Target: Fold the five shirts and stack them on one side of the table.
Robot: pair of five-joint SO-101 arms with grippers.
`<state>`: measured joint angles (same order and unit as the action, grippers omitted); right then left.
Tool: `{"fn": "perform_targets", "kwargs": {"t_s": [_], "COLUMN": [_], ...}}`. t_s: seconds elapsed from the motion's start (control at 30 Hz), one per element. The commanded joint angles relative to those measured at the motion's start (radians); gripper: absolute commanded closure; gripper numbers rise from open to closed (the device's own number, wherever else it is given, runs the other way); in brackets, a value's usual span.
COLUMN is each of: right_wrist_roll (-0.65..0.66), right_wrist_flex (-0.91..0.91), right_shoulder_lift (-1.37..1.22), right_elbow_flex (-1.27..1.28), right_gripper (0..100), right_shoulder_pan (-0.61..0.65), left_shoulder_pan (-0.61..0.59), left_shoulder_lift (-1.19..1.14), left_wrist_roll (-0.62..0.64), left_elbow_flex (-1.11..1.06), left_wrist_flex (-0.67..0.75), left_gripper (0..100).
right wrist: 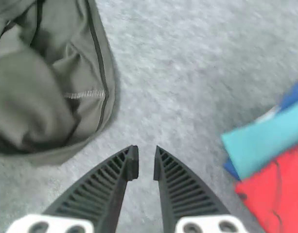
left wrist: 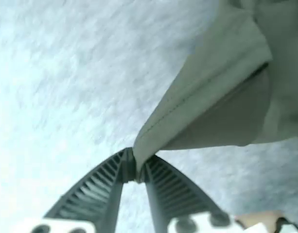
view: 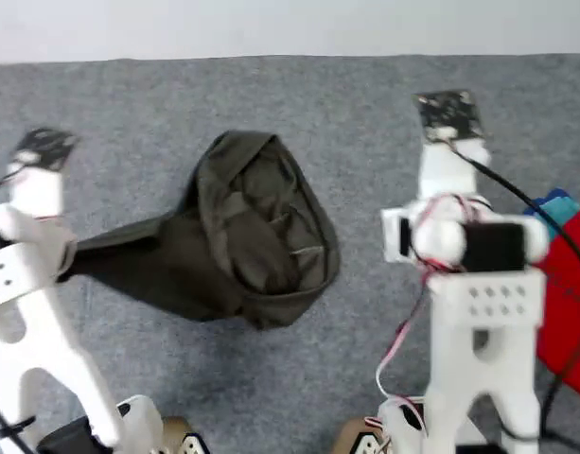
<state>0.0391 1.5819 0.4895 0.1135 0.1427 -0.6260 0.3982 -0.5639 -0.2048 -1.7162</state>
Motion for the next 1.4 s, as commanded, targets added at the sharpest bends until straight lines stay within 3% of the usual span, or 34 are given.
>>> {"fn": "perform_targets", "kwargs": {"t_s": [0.0, 0.27, 0.5, 0.67, 1.03, 1.37], "right_wrist_roll": [-0.032, -0.052, -0.153, -0.172, -0.169, -0.133], "right_wrist_flex": [-0.094, -0.166, -0.082, -0.065, -0.074, -0.168], "right_shoulder_lift": [-0.119, -0.533, -0.918, -1.139, -1.468, -1.636], "right_elbow_flex": [-0.035, -0.362, -0.752, -1.017, -1.433, -1.567], "right_gripper": [92.8, 92.1, 78.6, 77.2, 77.1, 77.2], "right_shoulder_pan": [0.108, 0.278, 0.381, 0.461, 0.562, 0.622], "left_shoulder_pan": [-0.127, -0.133, -0.132, -0.135, -0.13, -0.13], "left_shoulder_lift": [0.029, 0.034, 0.035, 0.035, 0.029, 0.028], "left_wrist_roll": [-0.061, -0.081, -0.075, -0.075, -0.032, -0.032], "left_elbow_flex": [0.022, -0.105, -0.153, -0.153, -0.154, -0.154], "left_wrist_flex": [-0.009, 0.026, 0.063, 0.063, 0.064, 0.064], "left_gripper": [100, 100, 100, 100, 100, 100]}}
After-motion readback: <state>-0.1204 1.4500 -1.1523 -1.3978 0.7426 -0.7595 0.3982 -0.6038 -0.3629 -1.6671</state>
